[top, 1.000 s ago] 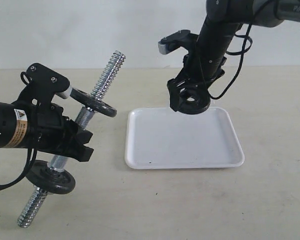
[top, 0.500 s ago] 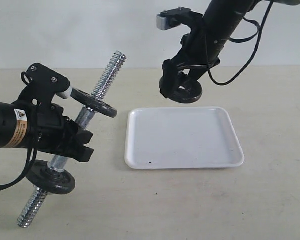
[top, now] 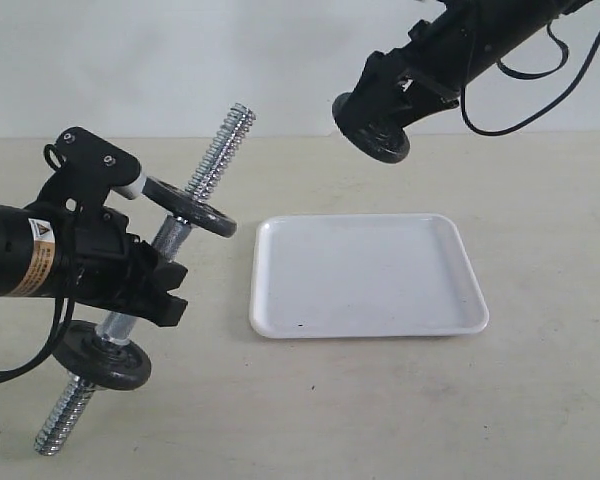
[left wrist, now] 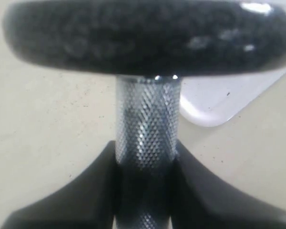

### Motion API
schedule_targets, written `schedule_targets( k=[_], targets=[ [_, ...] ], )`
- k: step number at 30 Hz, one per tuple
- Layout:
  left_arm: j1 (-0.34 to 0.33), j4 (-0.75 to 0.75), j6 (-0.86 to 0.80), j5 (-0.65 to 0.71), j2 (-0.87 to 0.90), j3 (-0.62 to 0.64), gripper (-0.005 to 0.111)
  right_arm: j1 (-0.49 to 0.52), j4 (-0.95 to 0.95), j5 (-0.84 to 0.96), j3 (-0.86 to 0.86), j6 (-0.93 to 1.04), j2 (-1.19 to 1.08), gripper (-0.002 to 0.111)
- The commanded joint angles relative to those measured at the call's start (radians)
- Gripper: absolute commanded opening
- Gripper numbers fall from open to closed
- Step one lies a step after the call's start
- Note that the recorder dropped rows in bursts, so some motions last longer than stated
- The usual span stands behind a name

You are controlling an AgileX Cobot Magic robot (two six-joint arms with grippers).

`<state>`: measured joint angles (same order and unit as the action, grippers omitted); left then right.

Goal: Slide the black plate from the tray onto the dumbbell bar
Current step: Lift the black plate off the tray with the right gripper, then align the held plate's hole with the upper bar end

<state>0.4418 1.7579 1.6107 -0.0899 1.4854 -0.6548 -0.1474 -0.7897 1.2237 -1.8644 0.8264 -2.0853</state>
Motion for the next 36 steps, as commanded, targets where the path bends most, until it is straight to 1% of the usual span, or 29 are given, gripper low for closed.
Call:
schedule_targets(
  k=[1, 9, 14, 18, 20, 24, 30, 36],
  targets=[
    [0.0, -0.014, -0.011, 0.003, -0.058, -0.037, 0.004, 0.011, -0.076, -0.003, -0.012, 0.025, 0.03, 0.0],
    [0.0, -0.014, -0.065, -0.025, -0.043, -0.037, 0.004, 0.011, -0.126, -0.003, -0.012, 0.032, 0.03, 0.0],
    [0.0, -0.014, -0.14, -0.023, -0.025, -0.037, 0.004, 0.011, -0.153, -0.003, -0.012, 0.04, 0.03, 0.0],
    [0.0, -0.014, -0.175, 0.007, -0.023, -0.037, 0.004, 0.011, -0.16, -0.003, -0.012, 0.04, 0.03, 0.0],
    [0.0, -0.014, -0.177, 0.035, -0.023, -0.037, 0.004, 0.011, -0.173, -0.003, -0.012, 0.04, 0.03, 0.0],
    [0.0, -0.014, -0.177, 0.051, -0.023, -0.037, 0.004, 0.009, -0.2, -0.003, -0.012, 0.04, 0.03, 0.0],
    [0.0, -0.014, -0.199, 0.125, -0.023, -0.037, 0.004, 0.009, -0.224, -0.003, -0.012, 0.021, 0.03, 0.0],
    [0.0, -0.014, -0.258, 0.138, -0.023, -0.037, 0.004, 0.007, -0.259, -0.003, -0.012, -0.002, 0.03, 0.0]
  ],
)
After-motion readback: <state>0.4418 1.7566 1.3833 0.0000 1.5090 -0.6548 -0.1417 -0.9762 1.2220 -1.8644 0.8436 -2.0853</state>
